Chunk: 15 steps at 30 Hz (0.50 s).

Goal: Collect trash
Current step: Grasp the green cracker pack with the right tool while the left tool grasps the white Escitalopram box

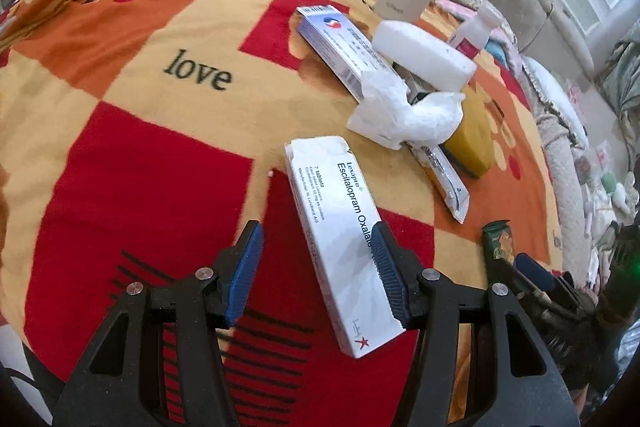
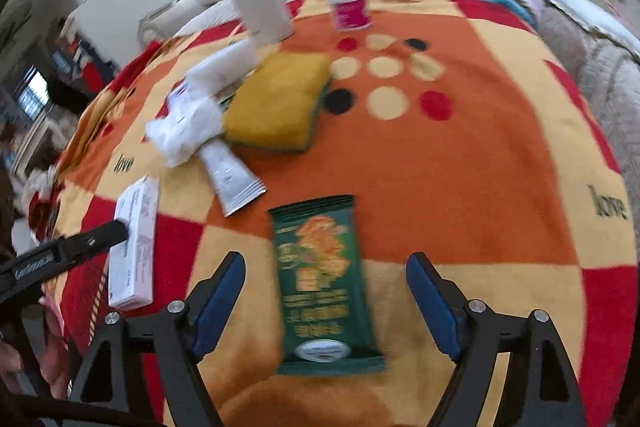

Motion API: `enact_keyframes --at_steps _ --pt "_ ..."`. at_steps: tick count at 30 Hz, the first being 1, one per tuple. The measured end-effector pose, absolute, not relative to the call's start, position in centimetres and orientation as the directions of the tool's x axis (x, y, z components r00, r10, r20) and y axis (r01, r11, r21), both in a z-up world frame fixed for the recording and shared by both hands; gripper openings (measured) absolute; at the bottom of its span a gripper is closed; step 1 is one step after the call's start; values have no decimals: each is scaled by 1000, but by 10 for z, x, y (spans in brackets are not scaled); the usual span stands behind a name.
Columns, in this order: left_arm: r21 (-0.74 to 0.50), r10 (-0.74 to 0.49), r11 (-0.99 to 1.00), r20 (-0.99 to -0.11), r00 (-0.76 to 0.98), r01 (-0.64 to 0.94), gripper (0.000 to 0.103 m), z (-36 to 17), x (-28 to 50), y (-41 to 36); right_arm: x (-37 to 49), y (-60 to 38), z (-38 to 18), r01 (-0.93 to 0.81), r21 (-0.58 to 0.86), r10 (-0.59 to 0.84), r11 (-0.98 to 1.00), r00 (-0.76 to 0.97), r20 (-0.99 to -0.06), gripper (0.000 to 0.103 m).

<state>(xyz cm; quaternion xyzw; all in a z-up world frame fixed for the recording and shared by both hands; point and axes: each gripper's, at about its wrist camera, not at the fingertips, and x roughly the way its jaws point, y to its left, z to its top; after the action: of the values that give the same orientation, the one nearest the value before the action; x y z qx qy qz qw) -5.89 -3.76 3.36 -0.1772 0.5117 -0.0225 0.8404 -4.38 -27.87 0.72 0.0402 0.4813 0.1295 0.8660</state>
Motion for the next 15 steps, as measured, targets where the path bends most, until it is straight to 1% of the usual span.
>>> enact_keyframes --at_steps 2,6,10,13,15 --pt "-321 -215 936 -849 483 -147 59 32 -56 -42 -46 -269 5 -204 137 225 969 517 -826 81" --pt "-307 -209 942 -851 481 -135 60 29 -50 -52 -48 -272 1 -211 117 214 971 529 -821 81" --pt "-234 -152 966 -852 500 -107 66 27 -48 -65 -48 -271 -1 -220 84 194 972 545 -816 81" --pt "-153 -107 987 -857 503 -52 66 25 -51 -74 -49 -268 -2 -218 54 170 975 561 -810 81" --pt "-125 -95 992 -854 512 -26 65 23 -55 -76 -50 -265 -3 -217 7 136 976 582 -802 69"
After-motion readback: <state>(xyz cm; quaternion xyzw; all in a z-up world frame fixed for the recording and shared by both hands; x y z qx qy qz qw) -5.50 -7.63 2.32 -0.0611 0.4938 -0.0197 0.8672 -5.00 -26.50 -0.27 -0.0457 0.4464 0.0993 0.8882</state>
